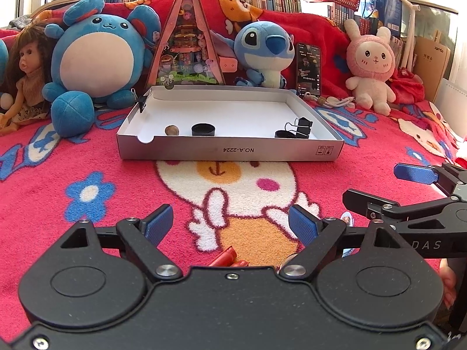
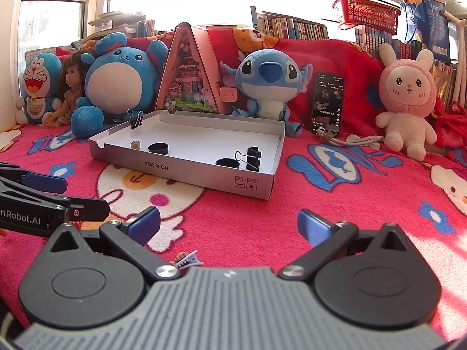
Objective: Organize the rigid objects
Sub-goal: 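Move the left tool to the red crayons while the right tool approaches a brown acorn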
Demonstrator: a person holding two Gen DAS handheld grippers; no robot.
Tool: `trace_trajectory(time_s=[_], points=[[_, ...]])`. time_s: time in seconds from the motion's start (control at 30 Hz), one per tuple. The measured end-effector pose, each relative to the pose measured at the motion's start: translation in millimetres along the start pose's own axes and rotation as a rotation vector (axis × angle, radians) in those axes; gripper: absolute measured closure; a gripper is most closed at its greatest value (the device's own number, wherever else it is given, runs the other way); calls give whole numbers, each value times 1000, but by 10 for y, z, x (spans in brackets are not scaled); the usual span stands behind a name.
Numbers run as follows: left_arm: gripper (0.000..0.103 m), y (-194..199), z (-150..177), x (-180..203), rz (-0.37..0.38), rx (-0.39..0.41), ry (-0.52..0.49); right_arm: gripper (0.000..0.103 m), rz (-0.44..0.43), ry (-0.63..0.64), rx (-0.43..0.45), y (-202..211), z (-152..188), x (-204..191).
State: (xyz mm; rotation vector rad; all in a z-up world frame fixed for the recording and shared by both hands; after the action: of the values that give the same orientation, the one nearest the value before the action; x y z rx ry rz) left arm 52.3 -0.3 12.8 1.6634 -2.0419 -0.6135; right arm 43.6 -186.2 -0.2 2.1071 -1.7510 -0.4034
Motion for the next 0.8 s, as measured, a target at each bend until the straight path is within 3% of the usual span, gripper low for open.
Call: trace_trajectory(time_s=[0.53, 0.8], points=[[16, 118, 270, 32, -24, 18, -32, 0, 23, -19, -28, 71, 226, -18], [24, 217, 349, -34, -43, 18, -31, 0, 42, -11, -36, 158, 334, -3]])
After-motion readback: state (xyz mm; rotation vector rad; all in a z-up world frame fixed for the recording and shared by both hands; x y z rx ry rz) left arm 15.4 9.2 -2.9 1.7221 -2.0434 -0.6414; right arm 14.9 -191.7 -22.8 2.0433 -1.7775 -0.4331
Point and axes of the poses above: each gripper's, at about its wrist camera, not at the fingertips, and y roughly against the way its jaws point, x to its right, z to its underside, the point moved 1 cm from there along -y, roughly the way its jaws point, and after that the axes turned 2 degrees about -z, right-handed, at the moved point
